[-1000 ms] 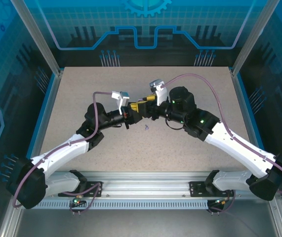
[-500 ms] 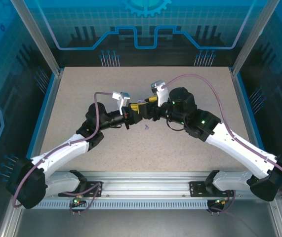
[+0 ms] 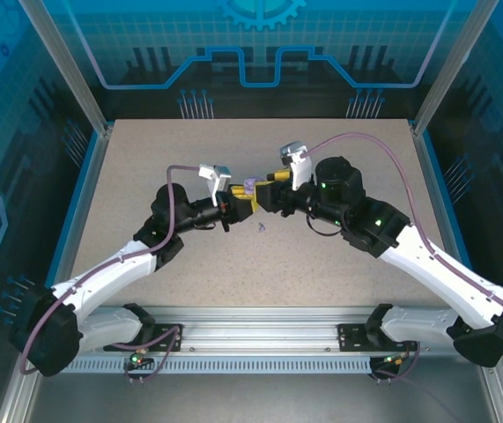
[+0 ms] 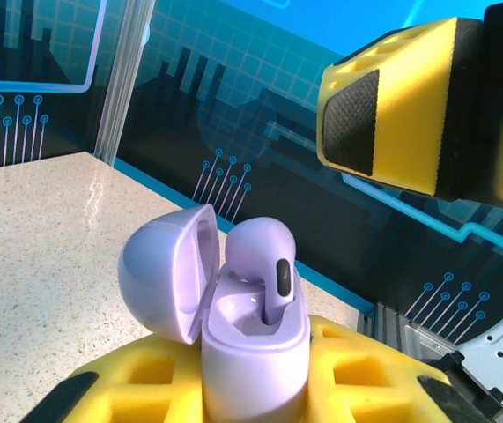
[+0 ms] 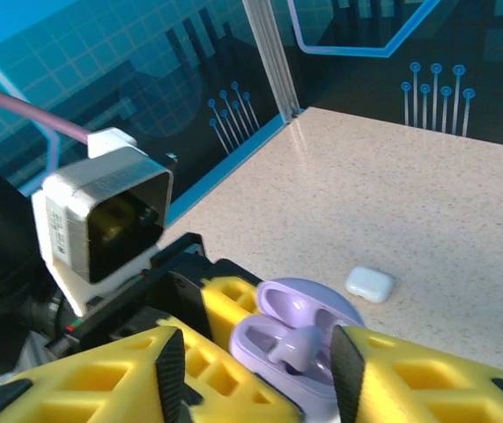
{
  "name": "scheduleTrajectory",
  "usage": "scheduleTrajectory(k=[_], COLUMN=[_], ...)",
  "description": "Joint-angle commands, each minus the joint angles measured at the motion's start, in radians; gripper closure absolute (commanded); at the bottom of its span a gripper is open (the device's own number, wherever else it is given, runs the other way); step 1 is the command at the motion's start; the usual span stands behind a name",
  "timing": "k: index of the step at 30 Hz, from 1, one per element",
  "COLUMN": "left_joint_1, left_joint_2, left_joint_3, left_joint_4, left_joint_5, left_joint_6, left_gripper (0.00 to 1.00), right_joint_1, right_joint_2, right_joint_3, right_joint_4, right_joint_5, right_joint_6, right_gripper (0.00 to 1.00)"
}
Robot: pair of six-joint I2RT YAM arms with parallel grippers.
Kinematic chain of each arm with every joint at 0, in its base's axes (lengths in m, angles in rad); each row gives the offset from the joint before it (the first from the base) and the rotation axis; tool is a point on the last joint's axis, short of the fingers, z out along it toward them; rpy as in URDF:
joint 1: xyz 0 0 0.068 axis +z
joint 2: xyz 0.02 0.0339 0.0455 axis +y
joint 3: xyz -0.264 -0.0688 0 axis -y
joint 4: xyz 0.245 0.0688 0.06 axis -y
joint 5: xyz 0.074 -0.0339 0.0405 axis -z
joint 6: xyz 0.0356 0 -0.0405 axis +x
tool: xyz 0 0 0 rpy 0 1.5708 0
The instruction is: Insert the wireless bluetooth earbuds into the charging case
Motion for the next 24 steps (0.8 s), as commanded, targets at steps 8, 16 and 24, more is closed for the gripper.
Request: scheduleTrajectory(k=[8,16,24], left_joint_1=[-0.003,-0.003,-0.006], left_joint_2=[-0.052,-0.051,-0.045], left_joint_3=[0.004,0.009,0.023], left_joint_4=[-0.005,0.001,-0.008], left_joint_5=[-0.004,0.04,0.102], left_joint_6=[0.05,0.061,0.081], left_gripper=[0.87,0.86,0.87], right_joint_1=[-0.021,-0.024,-0.024], right_joint_2=[0.012,0.038,0.064], right_joint_3=[0.063,0.085,0.113], right_joint_4=[-0.15,-0.164,-0.178], right_joint_5=[0.033,0.017,-0.038], right_joint_6=[-0.023,-0.029,-0.047], right_gripper=[0.74,0.77,0.76])
